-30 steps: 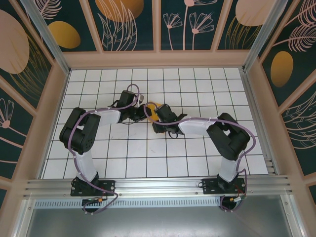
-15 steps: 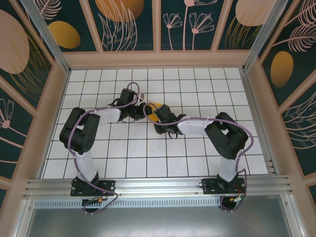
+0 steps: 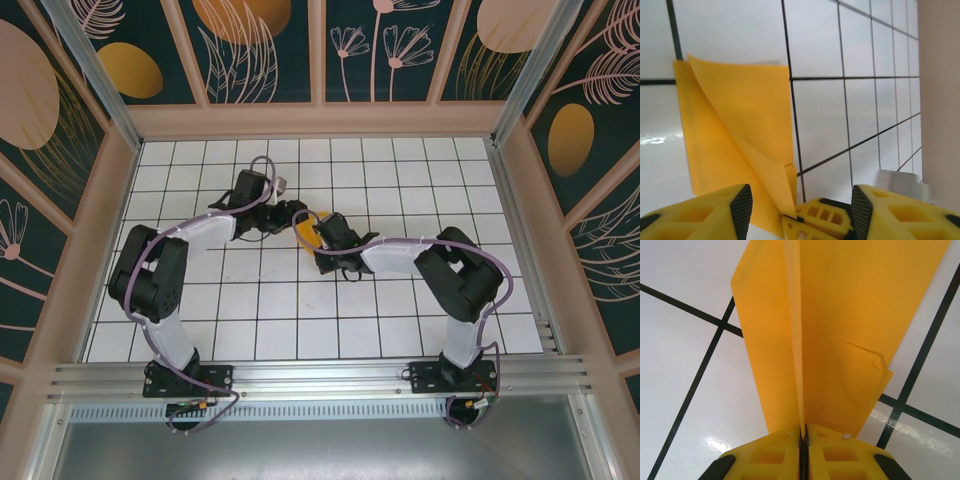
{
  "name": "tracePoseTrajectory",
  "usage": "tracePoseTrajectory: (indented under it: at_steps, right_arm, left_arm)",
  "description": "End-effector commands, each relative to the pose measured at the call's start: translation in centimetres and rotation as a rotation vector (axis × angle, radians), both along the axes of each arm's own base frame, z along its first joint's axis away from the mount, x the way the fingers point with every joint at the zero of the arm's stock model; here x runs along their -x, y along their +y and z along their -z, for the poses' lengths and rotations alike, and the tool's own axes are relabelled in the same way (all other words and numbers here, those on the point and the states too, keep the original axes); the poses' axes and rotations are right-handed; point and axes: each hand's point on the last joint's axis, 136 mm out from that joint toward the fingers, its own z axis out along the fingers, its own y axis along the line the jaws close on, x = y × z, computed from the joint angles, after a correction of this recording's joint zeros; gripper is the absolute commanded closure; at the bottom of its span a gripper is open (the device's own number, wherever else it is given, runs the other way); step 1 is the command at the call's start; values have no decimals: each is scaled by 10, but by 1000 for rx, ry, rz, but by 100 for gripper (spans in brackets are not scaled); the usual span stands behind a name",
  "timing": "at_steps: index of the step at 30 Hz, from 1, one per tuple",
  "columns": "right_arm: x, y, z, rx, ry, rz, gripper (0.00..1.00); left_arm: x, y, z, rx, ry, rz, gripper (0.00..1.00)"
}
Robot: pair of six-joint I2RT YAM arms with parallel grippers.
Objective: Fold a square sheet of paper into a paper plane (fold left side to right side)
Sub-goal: Fourth fold the wing at the center of the table.
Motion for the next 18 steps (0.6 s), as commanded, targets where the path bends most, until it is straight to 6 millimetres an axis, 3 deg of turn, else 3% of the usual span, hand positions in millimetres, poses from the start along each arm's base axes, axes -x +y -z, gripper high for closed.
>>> tracePoseTrajectory:
  at_steps: [1, 8, 18]
  right_arm:
    - [2, 4, -11, -106, 25, 0, 87]
    - [2, -1, -18, -221, 55, 23, 88]
    - [2, -3, -20, -316, 106, 32, 87]
  left_arm:
    - [0, 18, -10, -23, -36, -30, 41]
    - [14, 12, 15, 3, 23, -19, 56]
    - [8, -23, 40, 7, 73, 40, 61]
